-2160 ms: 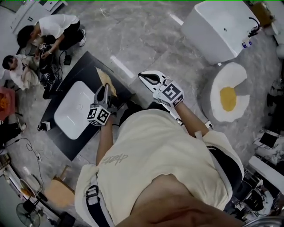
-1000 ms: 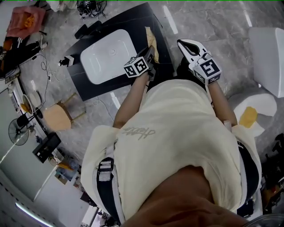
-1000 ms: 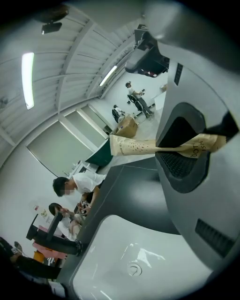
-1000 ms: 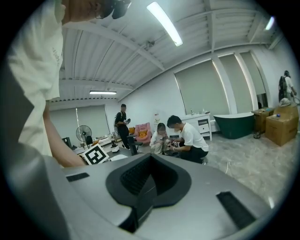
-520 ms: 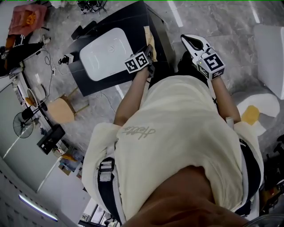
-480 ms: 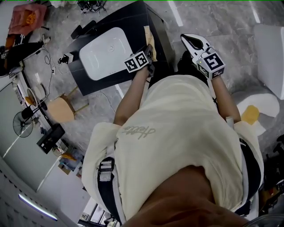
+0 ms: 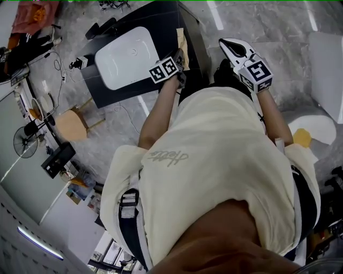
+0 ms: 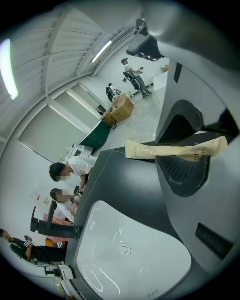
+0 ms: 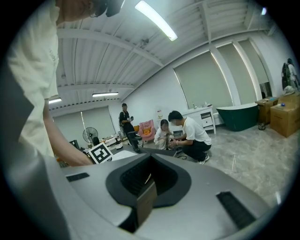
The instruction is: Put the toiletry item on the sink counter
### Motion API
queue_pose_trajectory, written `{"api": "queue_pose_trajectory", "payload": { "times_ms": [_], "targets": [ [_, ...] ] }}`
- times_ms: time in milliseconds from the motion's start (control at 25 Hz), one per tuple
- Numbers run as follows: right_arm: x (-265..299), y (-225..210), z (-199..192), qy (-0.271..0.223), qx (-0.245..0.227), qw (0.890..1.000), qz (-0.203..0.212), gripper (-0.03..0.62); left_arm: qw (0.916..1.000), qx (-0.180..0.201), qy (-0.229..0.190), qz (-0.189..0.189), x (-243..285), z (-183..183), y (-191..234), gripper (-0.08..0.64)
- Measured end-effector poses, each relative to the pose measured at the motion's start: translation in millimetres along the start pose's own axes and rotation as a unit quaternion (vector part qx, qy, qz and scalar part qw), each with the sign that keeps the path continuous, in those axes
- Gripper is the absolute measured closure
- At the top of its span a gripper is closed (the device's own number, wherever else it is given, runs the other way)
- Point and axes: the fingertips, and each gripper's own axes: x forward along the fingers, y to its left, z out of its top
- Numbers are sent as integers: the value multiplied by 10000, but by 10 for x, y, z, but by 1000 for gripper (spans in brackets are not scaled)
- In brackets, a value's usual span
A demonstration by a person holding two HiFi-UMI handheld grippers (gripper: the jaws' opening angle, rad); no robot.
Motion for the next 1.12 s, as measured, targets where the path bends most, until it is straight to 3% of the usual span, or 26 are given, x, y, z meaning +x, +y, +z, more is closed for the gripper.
{"api": "queue_pose_trajectory", "payload": {
  "times_ms": [280,520,640,760,880,1040,1120],
  "targets": [
    [8,243,70,-80,-133,9999,62,598,9993,78,-318,-188,-345,108,-45,486],
    [68,479,238,-227,-219,9994,-105,598,9920,279,-841,-895,-755,381,-221,486],
    [121,644,370,-387,-273,9989,-64,598,9740,277,-1323,-1817,-1032,612,-488,486],
    [203,793,516,-510,-403,9979,-20,598,9495,633,-1750,-2527,-1355,817,-750,504],
    [269,875,708,-643,-544,9964,-37,598,9324,1107,-2142,-2693,-1609,1012,-906,555],
    [317,1021,916,-759,-719,9945,-52,598,9088,1869,-2490,-2778,-1944,1194,-1111,557],
    [326,1126,1021,-791,-863,9931,5,598,8984,2061,-2577,-2897,-2102,1229,-1203,557]
  ]
}}
